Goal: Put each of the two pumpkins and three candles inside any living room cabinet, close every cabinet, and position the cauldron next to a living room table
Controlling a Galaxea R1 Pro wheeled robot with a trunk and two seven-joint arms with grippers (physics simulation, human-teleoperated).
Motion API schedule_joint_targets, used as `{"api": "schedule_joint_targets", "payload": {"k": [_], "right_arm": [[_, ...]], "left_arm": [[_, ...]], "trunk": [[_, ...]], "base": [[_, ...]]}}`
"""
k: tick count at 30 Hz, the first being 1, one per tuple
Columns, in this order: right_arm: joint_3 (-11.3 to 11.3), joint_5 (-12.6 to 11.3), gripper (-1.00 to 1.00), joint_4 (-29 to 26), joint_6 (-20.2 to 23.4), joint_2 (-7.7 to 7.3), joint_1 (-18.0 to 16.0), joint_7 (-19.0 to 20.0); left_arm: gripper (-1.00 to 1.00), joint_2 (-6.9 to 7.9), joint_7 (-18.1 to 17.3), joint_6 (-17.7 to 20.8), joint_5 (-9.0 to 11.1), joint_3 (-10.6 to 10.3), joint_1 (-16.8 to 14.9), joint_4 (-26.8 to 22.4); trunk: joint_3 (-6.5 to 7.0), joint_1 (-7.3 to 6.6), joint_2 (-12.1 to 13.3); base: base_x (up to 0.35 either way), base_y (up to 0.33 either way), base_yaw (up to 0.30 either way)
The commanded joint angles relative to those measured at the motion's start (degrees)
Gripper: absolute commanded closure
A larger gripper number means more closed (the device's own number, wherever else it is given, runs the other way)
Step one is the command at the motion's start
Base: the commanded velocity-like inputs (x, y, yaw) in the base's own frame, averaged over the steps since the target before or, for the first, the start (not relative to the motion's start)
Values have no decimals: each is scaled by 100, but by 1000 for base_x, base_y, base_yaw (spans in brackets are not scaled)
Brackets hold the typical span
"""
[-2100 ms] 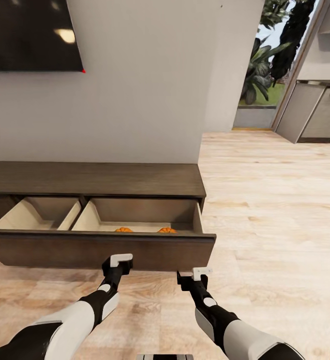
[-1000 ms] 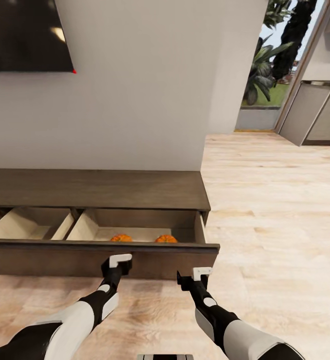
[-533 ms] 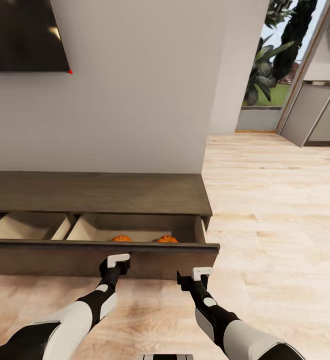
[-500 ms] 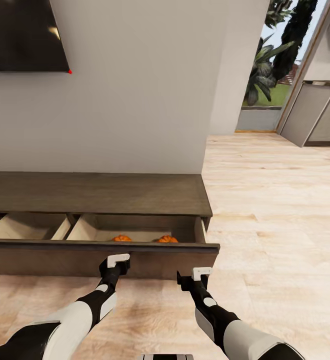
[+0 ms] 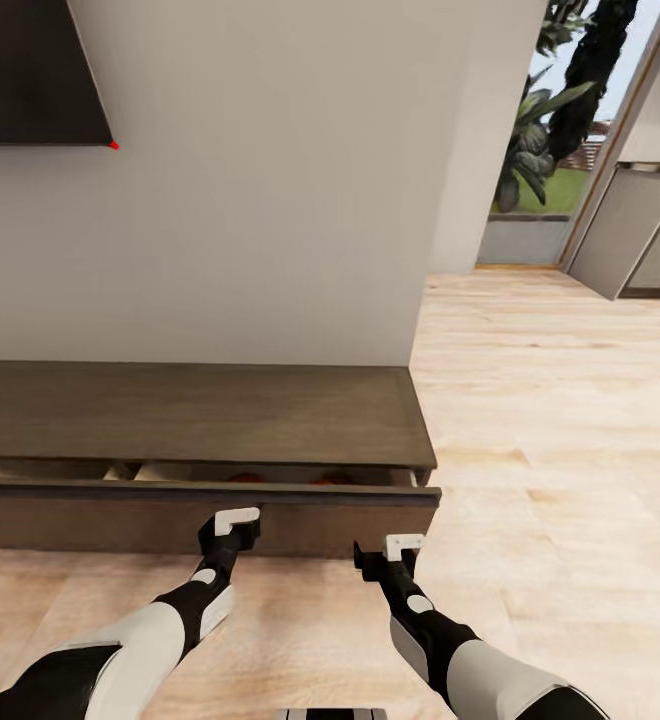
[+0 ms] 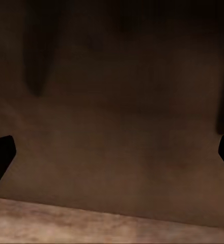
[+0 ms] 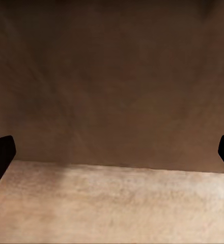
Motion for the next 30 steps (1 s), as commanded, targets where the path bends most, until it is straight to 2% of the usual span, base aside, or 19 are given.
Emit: {"api": "schedule_joint_targets", "payload": {"k": [1, 14, 30], "right_arm": [[50, -41, -100, 5, -18, 0, -4, -30], [50, -41, -100, 5, -18, 0, -4, -29], [50, -38, -100, 5, -18, 0, -4, -28]], "left_arm": [[-100, -1, 22, -22, -21, 100, -5, 2], [-100, -1, 22, -20, -21, 100, -6, 6], [-100, 7, 20, -20, 6, 100, -3, 9]], "trunk": [[-4, 2, -2], [-4, 2, -2], [-4, 2, -2]], "base": [[296, 0, 0], [267, 0, 0], [18, 0, 0]]}}
